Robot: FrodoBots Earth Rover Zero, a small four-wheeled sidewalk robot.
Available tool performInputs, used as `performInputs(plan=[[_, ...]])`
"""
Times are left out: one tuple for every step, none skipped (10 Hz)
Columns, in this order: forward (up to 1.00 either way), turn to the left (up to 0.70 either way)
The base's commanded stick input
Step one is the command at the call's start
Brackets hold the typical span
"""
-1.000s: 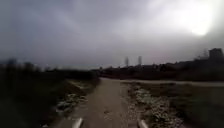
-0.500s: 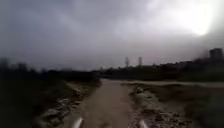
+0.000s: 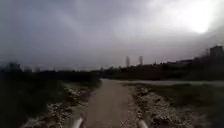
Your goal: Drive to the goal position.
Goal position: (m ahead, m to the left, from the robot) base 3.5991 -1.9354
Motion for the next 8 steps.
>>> performInputs(plan=[[0.70, 0.00], [0.70, 0.00], [0.70, 0.00], [0.70, 0.00], [0.70, 0.00], [0.70, 0.00], [0.70, 0.00], [0.70, 0.00]])
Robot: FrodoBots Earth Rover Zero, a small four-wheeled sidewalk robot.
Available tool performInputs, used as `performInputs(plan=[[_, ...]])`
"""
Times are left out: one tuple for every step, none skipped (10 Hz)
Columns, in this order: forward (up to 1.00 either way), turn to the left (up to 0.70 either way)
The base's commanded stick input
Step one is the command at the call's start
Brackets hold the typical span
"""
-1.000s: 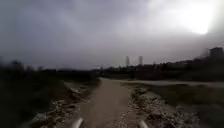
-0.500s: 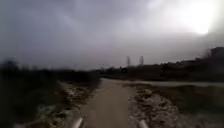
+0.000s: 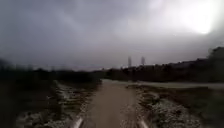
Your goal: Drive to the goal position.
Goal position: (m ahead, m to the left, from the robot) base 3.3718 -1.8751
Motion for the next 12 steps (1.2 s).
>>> performInputs(plan=[[0.70, 0.00], [0.70, 0.00], [0.70, 0.00], [0.70, 0.00], [0.70, 0.00], [0.70, 0.00], [0.70, 0.00], [0.70, 0.00], [0.70, 0.00], [0.70, 0.00], [0.70, 0.00], [0.70, 0.00]])
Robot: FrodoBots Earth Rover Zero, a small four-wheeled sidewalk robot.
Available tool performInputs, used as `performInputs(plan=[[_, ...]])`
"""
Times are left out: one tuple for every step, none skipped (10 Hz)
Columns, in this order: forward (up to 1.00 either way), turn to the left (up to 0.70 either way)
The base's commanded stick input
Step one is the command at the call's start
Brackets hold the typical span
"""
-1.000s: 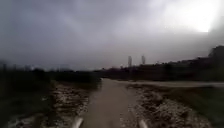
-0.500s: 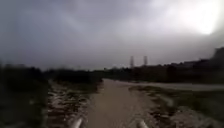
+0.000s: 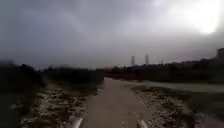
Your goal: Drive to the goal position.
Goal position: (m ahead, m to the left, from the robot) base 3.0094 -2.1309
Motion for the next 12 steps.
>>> performInputs(plan=[[0.70, 0.00], [0.70, 0.00], [0.70, 0.00], [0.70, 0.00], [0.70, 0.00], [0.70, 0.00], [0.70, 0.00], [0.70, 0.00], [0.70, 0.00], [0.70, 0.00], [0.70, 0.00], [0.70, 0.00]])
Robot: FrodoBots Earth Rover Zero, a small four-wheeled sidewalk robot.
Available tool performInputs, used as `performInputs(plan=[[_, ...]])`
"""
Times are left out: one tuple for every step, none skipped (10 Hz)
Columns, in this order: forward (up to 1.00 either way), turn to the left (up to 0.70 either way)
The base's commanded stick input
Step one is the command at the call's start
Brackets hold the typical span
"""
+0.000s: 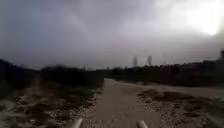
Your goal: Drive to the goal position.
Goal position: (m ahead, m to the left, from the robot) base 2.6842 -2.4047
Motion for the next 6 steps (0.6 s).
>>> performInputs(plan=[[0.70, 0.00], [0.70, 0.00], [0.70, 0.00], [0.70, 0.00], [0.70, 0.00], [0.70, 0.00]])
